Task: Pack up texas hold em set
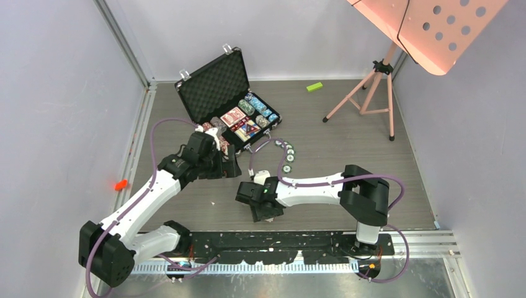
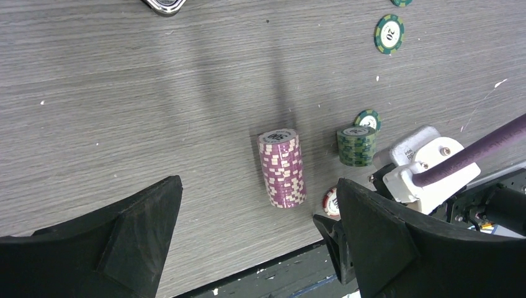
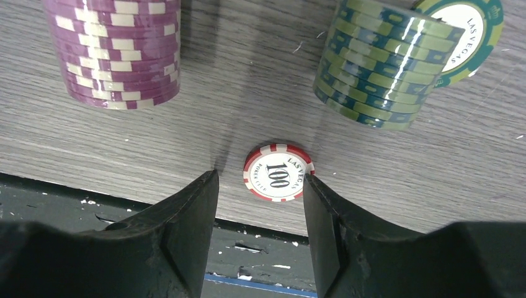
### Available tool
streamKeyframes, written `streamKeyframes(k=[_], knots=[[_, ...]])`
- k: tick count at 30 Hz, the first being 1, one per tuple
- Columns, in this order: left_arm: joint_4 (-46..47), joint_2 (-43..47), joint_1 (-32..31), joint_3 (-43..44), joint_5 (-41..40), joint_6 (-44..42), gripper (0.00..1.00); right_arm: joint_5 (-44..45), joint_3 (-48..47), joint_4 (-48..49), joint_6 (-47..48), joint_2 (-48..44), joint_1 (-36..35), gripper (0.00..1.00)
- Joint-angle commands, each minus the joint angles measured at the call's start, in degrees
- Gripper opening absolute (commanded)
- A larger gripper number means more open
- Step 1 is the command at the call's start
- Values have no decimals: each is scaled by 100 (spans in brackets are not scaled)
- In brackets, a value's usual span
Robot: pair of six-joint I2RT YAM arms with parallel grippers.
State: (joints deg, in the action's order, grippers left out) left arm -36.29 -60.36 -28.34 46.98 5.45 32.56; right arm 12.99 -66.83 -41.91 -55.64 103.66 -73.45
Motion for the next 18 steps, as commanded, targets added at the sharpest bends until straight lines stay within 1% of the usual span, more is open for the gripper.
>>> streamKeyframes(k=[1, 4, 8, 12, 18], knots=[[150, 133, 26, -52, 114, -7, 100, 87, 4, -116, -324, 64, -38, 58], [159, 141, 21, -66, 122, -10, 100, 118, 64, -112, -367, -13, -50, 59], [167, 165, 21, -75, 107, -7, 100, 336, 29, -267, -358, -184, -76, 63], [150, 179, 21, -67, 67, -5, 100, 579, -57, -448, -349, -377, -81, 63], [114, 208, 24, -14, 26, 1, 100, 537, 21, -431, -434, -348, -82, 62]])
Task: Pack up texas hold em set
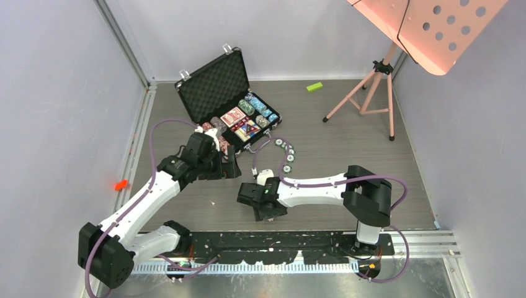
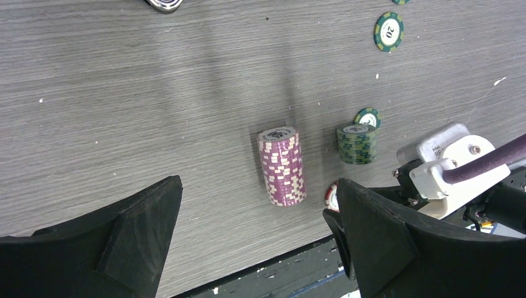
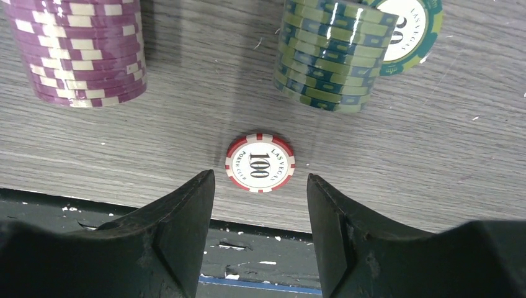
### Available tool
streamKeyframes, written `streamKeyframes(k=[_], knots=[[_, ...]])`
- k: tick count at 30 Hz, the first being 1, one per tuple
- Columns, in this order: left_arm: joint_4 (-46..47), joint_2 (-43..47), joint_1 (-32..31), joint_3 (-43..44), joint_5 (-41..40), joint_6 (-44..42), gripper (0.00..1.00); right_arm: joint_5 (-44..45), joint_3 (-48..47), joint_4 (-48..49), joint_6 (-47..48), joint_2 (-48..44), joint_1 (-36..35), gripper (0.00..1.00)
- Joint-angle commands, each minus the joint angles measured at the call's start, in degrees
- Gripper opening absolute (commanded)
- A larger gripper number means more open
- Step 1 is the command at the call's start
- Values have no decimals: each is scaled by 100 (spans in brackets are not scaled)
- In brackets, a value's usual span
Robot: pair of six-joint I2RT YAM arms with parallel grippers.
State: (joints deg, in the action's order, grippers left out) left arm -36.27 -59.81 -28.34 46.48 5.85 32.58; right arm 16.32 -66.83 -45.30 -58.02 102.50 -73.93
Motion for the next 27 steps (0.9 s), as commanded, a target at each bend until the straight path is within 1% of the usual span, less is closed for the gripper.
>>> streamKeyframes(k=[1, 9, 17, 27], knots=[[104, 154, 26, 37, -7, -2, 100, 201, 43, -84, -206, -231, -34, 62], [110, 146, 21, 45, 11, 15, 100, -65, 220, 199, -206, -103, -2, 60], [112, 141, 22, 54, 70, 25, 100, -377, 410, 498, -169, -93, 113, 56], [138, 72, 22, 109, 99, 23, 100, -626, 643, 705, -185, -114, 327, 54]])
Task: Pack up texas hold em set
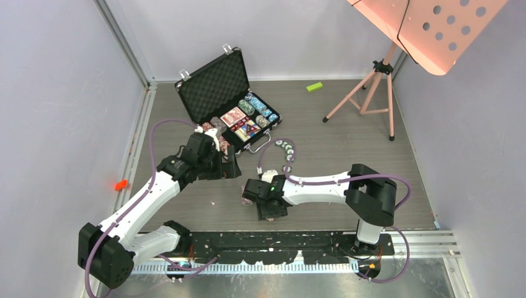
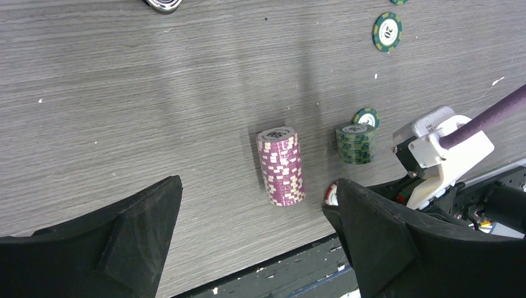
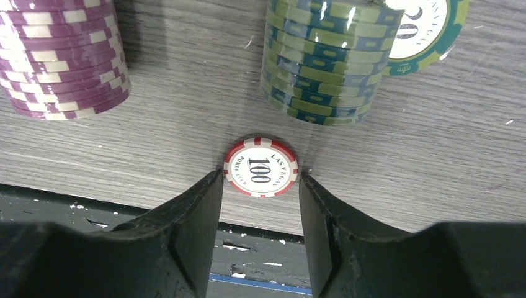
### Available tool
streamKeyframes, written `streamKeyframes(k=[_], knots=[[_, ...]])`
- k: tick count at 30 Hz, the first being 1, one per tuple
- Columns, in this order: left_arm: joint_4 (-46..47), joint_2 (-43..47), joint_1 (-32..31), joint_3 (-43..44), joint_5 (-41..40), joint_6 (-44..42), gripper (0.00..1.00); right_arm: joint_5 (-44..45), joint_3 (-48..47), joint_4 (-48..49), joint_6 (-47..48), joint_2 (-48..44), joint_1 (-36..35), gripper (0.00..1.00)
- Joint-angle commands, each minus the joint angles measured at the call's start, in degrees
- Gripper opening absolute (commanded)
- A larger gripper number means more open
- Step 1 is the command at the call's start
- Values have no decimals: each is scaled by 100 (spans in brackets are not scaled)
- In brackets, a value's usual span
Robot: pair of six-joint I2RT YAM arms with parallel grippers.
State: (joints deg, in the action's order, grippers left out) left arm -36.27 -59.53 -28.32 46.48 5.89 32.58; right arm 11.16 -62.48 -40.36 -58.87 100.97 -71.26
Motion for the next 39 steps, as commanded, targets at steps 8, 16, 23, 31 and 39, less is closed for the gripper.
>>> streamKeyframes(k=[8, 16, 23, 31, 39], knots=[[64, 51, 22, 229, 94, 5, 100, 10, -96, -77, 35, 230, 82, 50], [48, 63, 21, 338, 339, -9, 100, 326, -157, -194, 190, -79, 65, 40], [167, -77, 22, 454, 950, -11, 100, 574, -136, -236, 337, -677, 62, 35], [248, -156, 28, 484, 1138, 108, 99, 569, -134, -357, 335, -692, 61, 69], [180, -135, 28, 503, 1106, 104, 99, 365, -225, -224, 336, -199, 40, 72]])
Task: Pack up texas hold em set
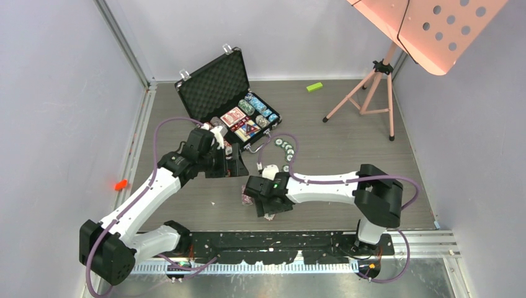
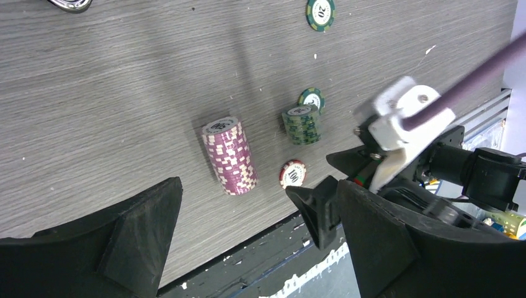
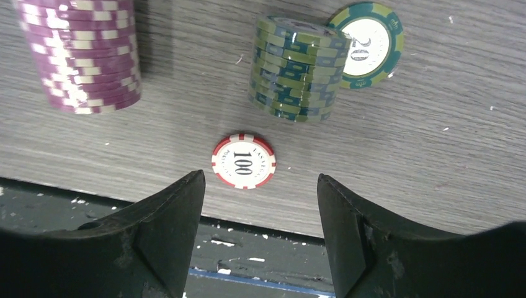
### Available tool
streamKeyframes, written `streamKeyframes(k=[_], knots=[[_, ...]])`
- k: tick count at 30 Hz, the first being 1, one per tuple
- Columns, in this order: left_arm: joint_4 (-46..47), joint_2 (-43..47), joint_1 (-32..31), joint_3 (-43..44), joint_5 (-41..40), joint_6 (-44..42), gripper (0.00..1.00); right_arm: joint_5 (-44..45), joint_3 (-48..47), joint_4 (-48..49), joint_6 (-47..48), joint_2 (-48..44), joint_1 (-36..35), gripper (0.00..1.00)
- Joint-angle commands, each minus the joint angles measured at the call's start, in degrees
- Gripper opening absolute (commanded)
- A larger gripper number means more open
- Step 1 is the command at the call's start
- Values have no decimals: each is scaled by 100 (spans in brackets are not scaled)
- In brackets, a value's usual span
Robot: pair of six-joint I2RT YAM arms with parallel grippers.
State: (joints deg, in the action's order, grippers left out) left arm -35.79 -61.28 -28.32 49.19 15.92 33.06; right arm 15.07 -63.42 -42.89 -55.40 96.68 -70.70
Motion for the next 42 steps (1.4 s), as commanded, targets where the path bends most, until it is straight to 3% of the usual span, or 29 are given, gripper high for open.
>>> streamKeyframes(k=[1, 18, 27, 37, 42], knots=[[124, 39, 28, 230, 92, 48, 99, -37, -170, 32, 3, 268, -28, 72], [2, 87, 37, 249, 2, -51, 99, -158, -566, -103, 148, 836, -128, 70], [0, 97, 54, 227, -6, -88, 99, -176, -690, -143, 207, 940, -190, 64], [28, 120, 63, 204, 29, -74, 99, -213, -691, -273, 49, 1098, -190, 56], [45, 100, 63, 205, 27, -74, 99, -179, -696, -311, 34, 1079, -190, 43]])
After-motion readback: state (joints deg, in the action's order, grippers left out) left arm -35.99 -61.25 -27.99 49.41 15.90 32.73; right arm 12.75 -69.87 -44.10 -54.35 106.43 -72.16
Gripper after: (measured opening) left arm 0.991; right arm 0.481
